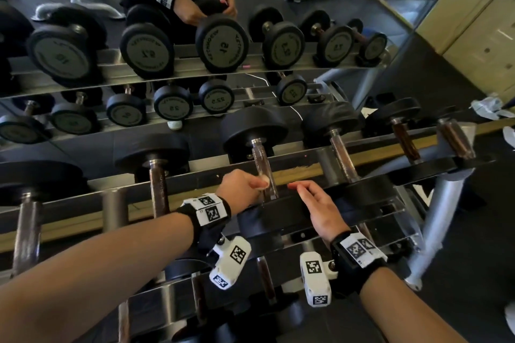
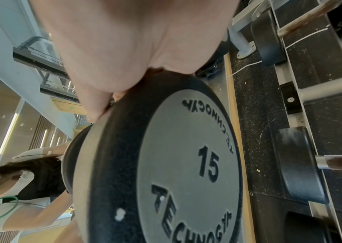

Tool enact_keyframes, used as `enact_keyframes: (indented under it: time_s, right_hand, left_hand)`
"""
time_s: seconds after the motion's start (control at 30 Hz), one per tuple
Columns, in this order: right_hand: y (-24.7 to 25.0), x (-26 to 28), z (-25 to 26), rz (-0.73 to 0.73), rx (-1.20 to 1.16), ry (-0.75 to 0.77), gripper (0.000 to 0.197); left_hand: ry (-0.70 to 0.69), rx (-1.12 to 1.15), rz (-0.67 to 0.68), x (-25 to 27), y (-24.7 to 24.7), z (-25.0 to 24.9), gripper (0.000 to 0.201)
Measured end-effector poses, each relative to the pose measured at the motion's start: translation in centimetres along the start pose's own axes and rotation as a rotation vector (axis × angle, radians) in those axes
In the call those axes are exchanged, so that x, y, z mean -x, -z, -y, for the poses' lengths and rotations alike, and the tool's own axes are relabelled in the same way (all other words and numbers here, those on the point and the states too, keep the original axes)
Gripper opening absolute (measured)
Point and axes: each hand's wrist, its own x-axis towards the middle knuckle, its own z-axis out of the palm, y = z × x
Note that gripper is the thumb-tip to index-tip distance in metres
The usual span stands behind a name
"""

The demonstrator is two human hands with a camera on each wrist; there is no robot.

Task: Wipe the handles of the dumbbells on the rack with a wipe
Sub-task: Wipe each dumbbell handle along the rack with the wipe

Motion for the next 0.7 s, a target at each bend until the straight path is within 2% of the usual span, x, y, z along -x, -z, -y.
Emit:
enact_keyframes:
  time_s: [0.07,0.13,0.27,0.33,0.4,0.5,0.6,0.7]
  right_hand:
    - [0.1,0.0,0.1,0.009,-0.009,-0.011,0.021]
    - [0.1,0.0,0.1,0.013,-0.019,-0.02,0.021]
    - [0.1,-0.1,-0.1,-0.009,0.012,-0.008,0.02]
    - [0.1,-0.1,-0.1,-0.012,0.014,-0.012,0.019]
    - [0.0,-0.1,0.0,-0.016,0.016,-0.011,0.018]
    - [0.1,-0.1,-0.1,-0.017,0.031,-0.01,0.018]
    - [0.1,-0.1,-0.1,-0.012,0.028,-0.015,0.018]
    - [0.1,-0.1,-0.1,-0.005,0.02,-0.018,0.017]
  left_hand:
    - [-0.036,-0.08,0.116,0.2,0.8,-0.1,0.018]
    - [-0.028,-0.025,0.095,-0.3,1.9,-0.1,0.02]
    - [0.046,0.159,-0.264,-2.2,3.5,-0.6,0.027]
    - [0.045,0.216,-0.341,-3.1,3.3,-1.3,0.026]
    - [0.012,0.209,-0.311,-3.7,2.5,-2.0,0.025]
    - [-0.027,0.028,-0.236,-3.7,1.9,-2.4,0.033]
    - [-0.056,-0.139,-0.113,-3.2,2.1,-2.3,0.04]
    - [-0.077,-0.214,0.009,-2.1,2.0,-1.8,0.044]
